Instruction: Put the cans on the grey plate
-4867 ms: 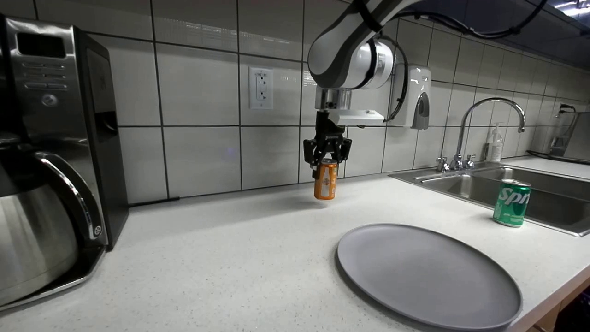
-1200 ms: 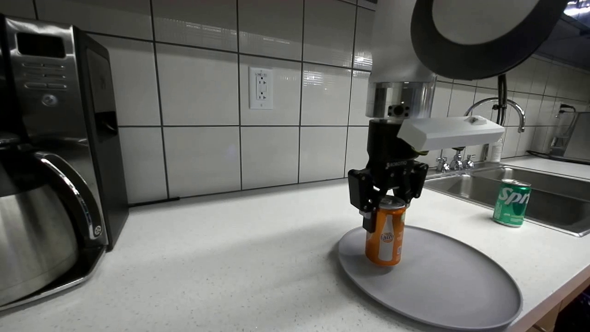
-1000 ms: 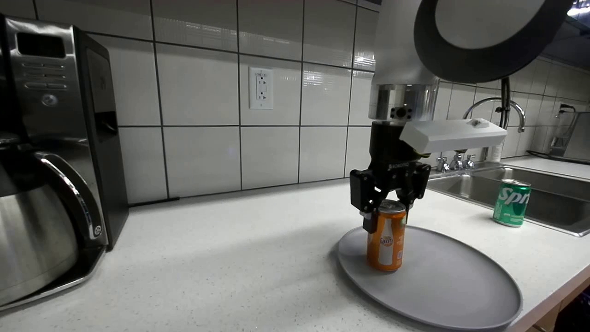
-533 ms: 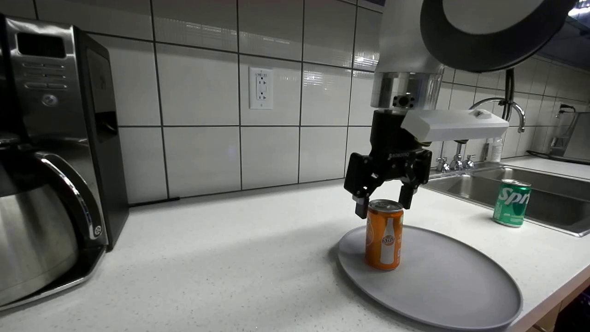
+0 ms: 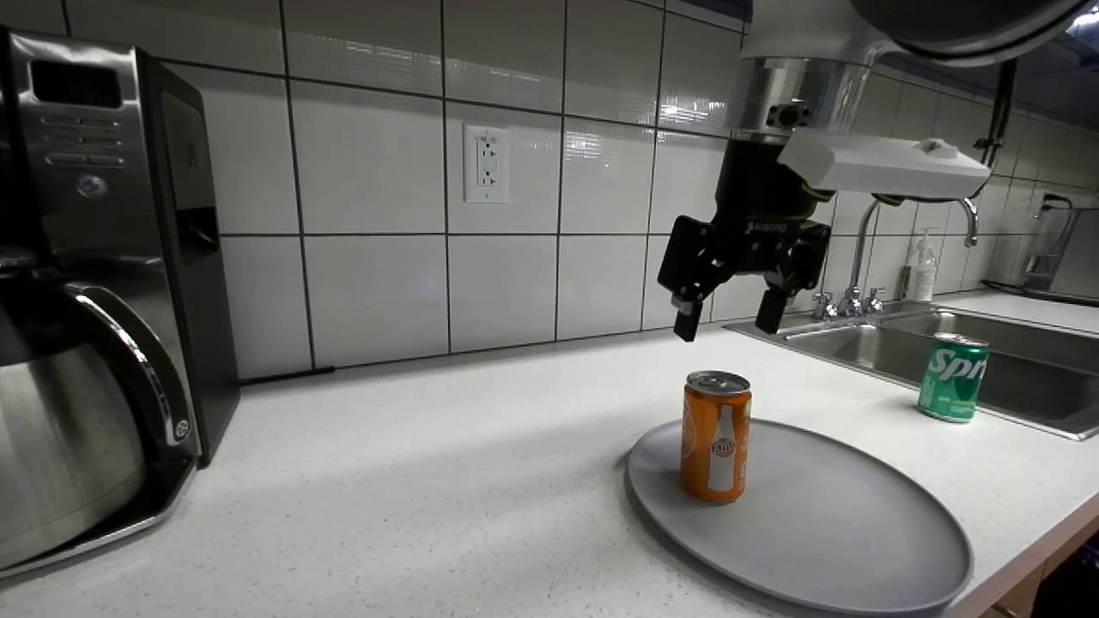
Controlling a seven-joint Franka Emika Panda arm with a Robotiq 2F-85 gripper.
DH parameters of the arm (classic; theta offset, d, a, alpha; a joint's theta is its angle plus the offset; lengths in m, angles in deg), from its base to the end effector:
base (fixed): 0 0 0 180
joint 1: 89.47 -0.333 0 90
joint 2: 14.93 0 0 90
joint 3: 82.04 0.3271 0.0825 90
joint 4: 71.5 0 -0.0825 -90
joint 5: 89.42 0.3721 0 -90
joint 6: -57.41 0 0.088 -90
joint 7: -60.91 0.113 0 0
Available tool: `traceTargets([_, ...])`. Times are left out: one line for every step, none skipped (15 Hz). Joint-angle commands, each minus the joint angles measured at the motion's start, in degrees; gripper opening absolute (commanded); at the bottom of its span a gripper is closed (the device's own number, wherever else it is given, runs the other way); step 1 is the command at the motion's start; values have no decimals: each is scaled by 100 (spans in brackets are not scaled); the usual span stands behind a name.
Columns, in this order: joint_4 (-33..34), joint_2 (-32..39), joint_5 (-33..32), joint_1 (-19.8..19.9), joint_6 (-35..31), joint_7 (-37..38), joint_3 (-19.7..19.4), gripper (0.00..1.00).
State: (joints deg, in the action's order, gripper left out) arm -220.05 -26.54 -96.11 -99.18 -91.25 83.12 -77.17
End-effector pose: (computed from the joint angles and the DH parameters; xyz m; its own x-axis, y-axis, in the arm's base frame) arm 0.4239 0.1119 0.3613 0.9751 -0.0370 0.2186 -0.0412 -0.9990 0.0149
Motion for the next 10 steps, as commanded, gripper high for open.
traceTargets([-311,-570,166,298,-17,-45,121,100])
traceTargets([-346,-649,179,351,-17,-41,119,100])
traceTargets([-388,-723,190,411,-23,-36,111,100])
traceTargets([-434,-803,213,470,-29,-39,94,100])
traceTargets([-465,-866,225,530,-29,-32,88,100])
traceTargets([-525,-940,246,592,-51,-36,70,100])
traceTargets([-559,-997,266,645,-48,-41,58,100])
traceTargets([-615,-1062,278,712,-56,-42,39,100])
traceTargets([-671,-1128,317,768,-61,-68,7,100])
traceTargets([-722,-1185,344,830,-60,-82,-18,100])
